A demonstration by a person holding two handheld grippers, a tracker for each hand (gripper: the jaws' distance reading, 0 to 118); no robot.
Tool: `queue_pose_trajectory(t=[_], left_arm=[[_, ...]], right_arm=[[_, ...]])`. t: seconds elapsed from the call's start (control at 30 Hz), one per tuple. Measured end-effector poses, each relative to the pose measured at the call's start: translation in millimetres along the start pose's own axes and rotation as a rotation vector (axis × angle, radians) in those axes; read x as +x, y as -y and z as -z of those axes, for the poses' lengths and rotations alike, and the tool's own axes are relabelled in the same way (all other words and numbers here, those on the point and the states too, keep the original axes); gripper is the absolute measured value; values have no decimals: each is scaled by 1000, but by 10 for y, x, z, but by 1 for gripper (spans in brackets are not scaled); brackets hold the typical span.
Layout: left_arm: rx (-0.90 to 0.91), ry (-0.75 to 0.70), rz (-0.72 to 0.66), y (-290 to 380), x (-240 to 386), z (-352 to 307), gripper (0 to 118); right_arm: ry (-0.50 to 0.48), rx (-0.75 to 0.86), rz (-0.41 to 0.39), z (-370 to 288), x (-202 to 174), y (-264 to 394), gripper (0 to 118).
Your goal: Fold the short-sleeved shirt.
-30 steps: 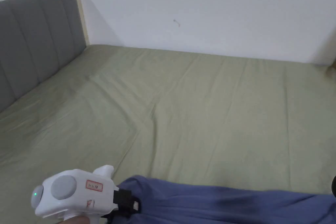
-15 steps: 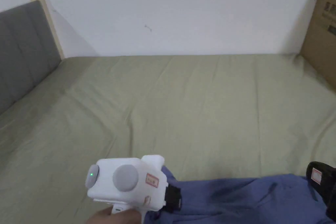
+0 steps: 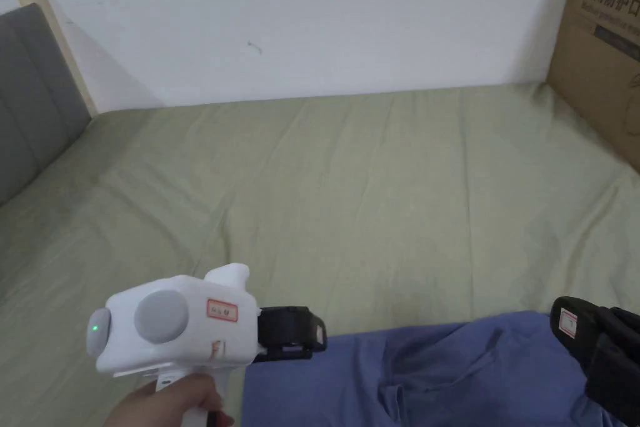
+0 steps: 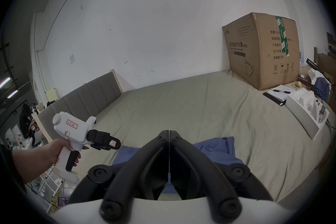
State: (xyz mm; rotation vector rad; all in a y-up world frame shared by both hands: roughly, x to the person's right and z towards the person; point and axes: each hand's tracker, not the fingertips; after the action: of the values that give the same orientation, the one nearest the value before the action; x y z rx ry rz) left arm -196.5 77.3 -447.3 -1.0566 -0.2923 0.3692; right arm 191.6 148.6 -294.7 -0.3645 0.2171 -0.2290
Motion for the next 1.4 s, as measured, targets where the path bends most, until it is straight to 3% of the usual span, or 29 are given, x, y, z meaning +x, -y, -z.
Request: queue_pose_trajectory(t=[0.03, 0.07, 0.1, 0.13, 0.23, 0.3, 0.43, 0.57, 0.6, 0.7, 0.73, 0.77, 0.9, 0.97, 1.03, 1.07, 1.1, 1.13, 1.17, 1.2, 1.27, 1.4], left_arm=[[14, 11, 9, 51, -10, 12, 85], [8, 13, 13, 71, -2, 39, 33], [-13, -4, 14, 113, 25, 121, 0], [-3, -23, 20, 169, 62, 216, 0], [-87, 118, 27, 271, 236, 553, 0], [-137, 125, 99, 377, 453, 821, 0], [-196, -19, 275, 564, 882, 1256, 0], [-154, 39, 187, 483, 968, 1153, 0], [-148, 123, 123, 436, 899, 1082, 0], [-180, 624, -120, 367, 713, 966, 0], [-182, 733, -195, 335, 637, 881, 0], [-135, 746, -201, 315, 580, 786, 0], [27, 454, -112, 106, 116, 287, 0], [8, 276, -111, -5, -268, 177, 0], [-16, 218, -114, -53, -654, 101, 0], [-60, 266, -127, -64, -809, 104, 3], [-99, 351, -176, -57, -990, 106, 15], [-127, 416, -233, -9, -1136, 124, 41], [-152, 459, -272, 21, -1234, 154, 86], [-163, 492, -287, 59, -1317, 197, 113], [-123, 534, -311, 148, -1420, 228, 117], [-213, 631, -414, 307, -1446, 574, 118]], right_arm=[[-3, -2, -2, 9, -7, 4, 1], [-4, -3, -3, 14, -10, 7, 1], [-6, -4, -2, 21, -11, 9, 1], [-7, -6, 0, 27, -12, 13, 1], [-6, -13, 12, 33, -4, 26, 1], [-10, -23, 44, 27, 24, 32, 1], [4, -24, 44, 2, 57, 23, 1], [14, -25, 33, -35, 74, 2, 1], [10, -25, 45, -46, 80, 4, 1], [5, -24, 70, -52, 88, 15, 1], [2, -26, 75, -49, 94, 18, 1], [2, -29, 74, -45, 93, 16, 1], [13, -33, 46, -58, 77, -1, 1], [11, -32, 36, -64, 66, -11, 1], [7, -37, 25, -46, 43, -24, 1], [3, -44, 21, -30, 31, -31, 1], [-2, -49, 19, -11, 15, -35, 1], [-6, -53, 18, 6, -4, -35, 1], [-9, -56, 16, 22, -24, -34, 1], [-12, -60, 13, 41, -47, -34, 1], [-21, -68, 15, 71, -89, -32, 1], [-36, -88, 8, 120, -164, -26, 1]])
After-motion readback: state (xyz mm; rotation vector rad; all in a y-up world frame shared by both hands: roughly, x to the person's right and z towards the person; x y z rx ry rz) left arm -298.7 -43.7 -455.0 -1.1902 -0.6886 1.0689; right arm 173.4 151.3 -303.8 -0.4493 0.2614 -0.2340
